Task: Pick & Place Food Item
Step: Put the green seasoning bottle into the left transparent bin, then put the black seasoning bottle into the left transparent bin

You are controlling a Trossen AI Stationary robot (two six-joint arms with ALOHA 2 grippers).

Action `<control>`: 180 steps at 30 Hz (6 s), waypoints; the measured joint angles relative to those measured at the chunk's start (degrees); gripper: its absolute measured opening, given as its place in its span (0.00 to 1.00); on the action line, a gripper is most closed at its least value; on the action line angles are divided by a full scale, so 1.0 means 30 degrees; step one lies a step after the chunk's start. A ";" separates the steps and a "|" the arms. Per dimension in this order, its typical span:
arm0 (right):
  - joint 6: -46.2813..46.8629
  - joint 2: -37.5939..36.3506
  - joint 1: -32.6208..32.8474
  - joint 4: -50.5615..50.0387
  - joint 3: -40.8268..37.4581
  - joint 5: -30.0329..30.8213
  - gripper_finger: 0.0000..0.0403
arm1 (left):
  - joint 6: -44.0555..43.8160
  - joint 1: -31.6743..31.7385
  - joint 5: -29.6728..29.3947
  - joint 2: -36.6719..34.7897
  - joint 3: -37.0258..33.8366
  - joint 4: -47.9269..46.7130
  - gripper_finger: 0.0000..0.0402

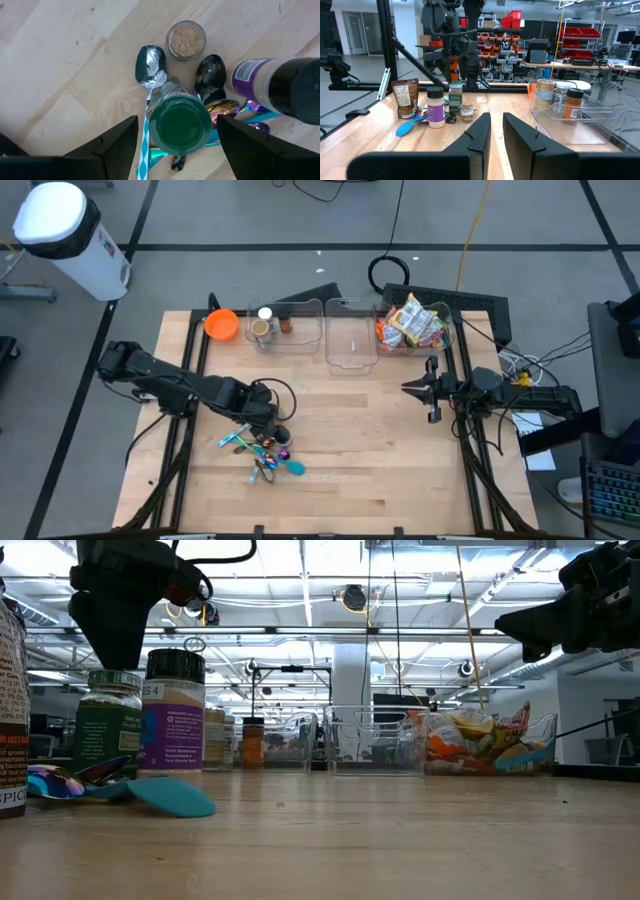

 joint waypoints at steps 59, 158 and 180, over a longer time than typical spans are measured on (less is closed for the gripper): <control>-0.0003 0.0000 -0.0001 -0.0007 0.0000 0.0000 0.11 | 0.5857 0.3293 -0.1727 -0.0007 0.6378 -0.1896 0.52; -0.0003 -0.0007 -0.0007 -0.0006 -0.0005 -0.0006 0.11 | 1.6320 1.7690 0.1100 0.5361 0.7672 0.3021 0.77; 0.0004 -0.0007 -0.0006 -0.0007 -0.0007 -0.0006 0.11 | 1.4313 0.6513 -0.2237 -0.2004 0.7723 0.3694 0.74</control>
